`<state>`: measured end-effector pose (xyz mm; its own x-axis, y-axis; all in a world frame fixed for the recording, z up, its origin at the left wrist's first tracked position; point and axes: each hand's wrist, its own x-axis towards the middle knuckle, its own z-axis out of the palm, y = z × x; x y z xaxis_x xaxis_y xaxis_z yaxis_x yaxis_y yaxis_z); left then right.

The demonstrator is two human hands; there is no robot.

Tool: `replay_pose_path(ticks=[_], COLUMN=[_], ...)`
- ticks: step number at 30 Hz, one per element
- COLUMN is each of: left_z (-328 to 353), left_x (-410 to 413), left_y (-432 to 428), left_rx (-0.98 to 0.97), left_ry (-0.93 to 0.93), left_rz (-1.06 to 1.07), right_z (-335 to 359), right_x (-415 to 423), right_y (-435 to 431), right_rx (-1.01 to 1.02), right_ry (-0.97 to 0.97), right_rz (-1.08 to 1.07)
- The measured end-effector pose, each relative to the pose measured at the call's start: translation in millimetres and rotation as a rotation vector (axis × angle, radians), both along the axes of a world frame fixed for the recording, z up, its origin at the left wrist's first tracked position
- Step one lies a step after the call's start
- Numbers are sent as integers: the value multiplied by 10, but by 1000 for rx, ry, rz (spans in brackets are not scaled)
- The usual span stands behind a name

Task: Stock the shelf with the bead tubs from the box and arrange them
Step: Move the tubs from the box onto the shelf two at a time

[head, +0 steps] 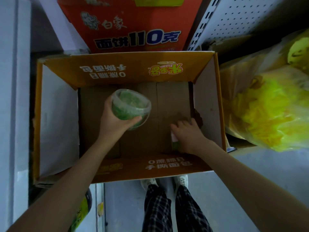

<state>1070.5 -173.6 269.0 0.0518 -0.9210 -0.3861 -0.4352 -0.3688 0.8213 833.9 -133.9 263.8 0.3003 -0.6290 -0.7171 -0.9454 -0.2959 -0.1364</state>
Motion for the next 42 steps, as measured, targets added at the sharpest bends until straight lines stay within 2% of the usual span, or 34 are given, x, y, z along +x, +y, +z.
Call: replay_pose_path(ticks=[3,7,10,12,15,20,23,26,32,38,42], left_z=[38,9,0,1,5,37,59,51,-91,-123,-21], left_x=[89,219,319,367,402,396,374,378,557,707,737], left_y=[58,144,189,221,286,323,317,309,234,219,269], left_rx=[6,6,5,9,28,35,38,47,81,108,100], left_ry=[18,26,9,-4,-10,16,28,29,-83,-32,-14], left_rz=[62,119,164,184,206,230,237,243,316,329,320], right_z=[18,48,59,80,108,200,161,11,-220,-324,-295], right_x=[25,134,234,294,362,392,462,626,993,1075,1092], right_y=[-63,-233,-339,-329,-194,-48,-90,-211,-448,-497,-485], right_rx=[-23,-157,-238,-267,-305,-400,-251,-98,-65,-102,-162], right_ry=[25,32,-32,-75,-172,-225,-208,-295,-340,-395,-386], right_rz=[99,334,482,487,323,-299,-689,-944,-1051,-1207,-1179])
